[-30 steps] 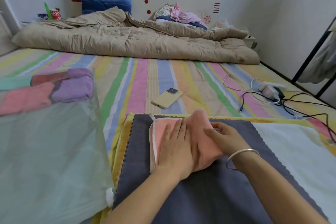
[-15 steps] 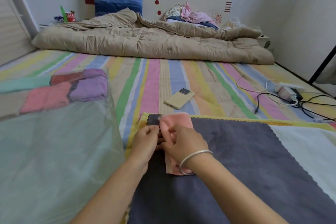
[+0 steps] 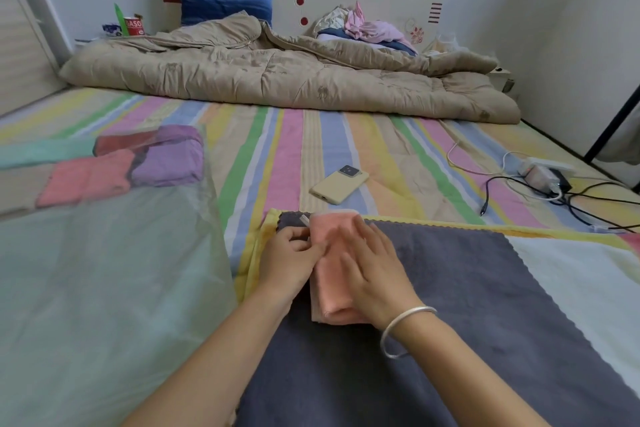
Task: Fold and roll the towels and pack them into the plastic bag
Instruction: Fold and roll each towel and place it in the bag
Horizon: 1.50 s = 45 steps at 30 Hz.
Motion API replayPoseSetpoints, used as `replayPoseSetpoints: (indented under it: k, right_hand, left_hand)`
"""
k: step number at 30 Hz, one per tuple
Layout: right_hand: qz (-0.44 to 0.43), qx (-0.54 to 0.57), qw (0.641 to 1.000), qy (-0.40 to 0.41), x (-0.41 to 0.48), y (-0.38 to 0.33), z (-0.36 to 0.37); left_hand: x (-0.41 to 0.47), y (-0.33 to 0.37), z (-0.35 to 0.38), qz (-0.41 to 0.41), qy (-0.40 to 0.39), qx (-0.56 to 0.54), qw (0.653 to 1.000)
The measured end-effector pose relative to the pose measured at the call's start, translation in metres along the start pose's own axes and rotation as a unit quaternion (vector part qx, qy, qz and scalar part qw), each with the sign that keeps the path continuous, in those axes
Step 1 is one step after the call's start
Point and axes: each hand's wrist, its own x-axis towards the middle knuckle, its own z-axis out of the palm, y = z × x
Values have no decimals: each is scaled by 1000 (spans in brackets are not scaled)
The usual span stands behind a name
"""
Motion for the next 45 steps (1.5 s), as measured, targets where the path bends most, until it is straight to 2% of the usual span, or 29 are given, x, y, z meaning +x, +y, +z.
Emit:
replayPoseSetpoints:
  k: [2,5,7,12,15,20,25,27,31,33,35,38,40,43,45]
  right_hand:
    - [4,-60,998,-22,2,3,15]
    - [40,-115,992,-15,4,6,36]
    - [61,-117,991,-10,3,3,41]
    - [65,-136,988,-30,6,4,41]
    - [63,-138,987,-43,7,5,40]
    - [154,-3,988,16,0,-8,22]
    - [189,159,967,64,-8,-35,6]
    - [208,265,938,77,-11,-53,4]
    - [247,490,836,33,-23,-105,19]
    - [239,531,813,-6,-29,-136,38]
    - [221,548,806,-36,-32,-165,61]
    - [207,514,826,-99,-31,-212,98]
    - [187,419,878,-134,-27,-242,120]
    - [110,242,959,-102,-20,-277,156]
    - [36,89,992,-82,-18,-297,176]
  left_hand:
    - [0,2,-2,5,15,24,1000]
    - [3,7,-6,10,61,162,985]
    - [9,14,-9,-13,30,211,977]
    - [31,29,-12,-120,-98,134,979]
    - [38,29,-10,-144,-139,94,975]
    - [35,30,-5,-141,-175,68,972]
    - [19,39,-28,-140,-206,-7,968]
    - [11,46,-51,-129,-227,-28,965]
    - [-5,47,-121,-117,-233,-51,964]
    - [-11,43,-165,-128,-242,-49,961]
    - [-19,38,-209,-145,-254,-29,956]
    - [-29,25,-274,-167,-233,1,958]
    - [-32,10,-317,-174,-196,19,965]
    - [-32,-15,-370,-197,-143,43,969]
    - [-33,-29,-393,-216,-117,37,969]
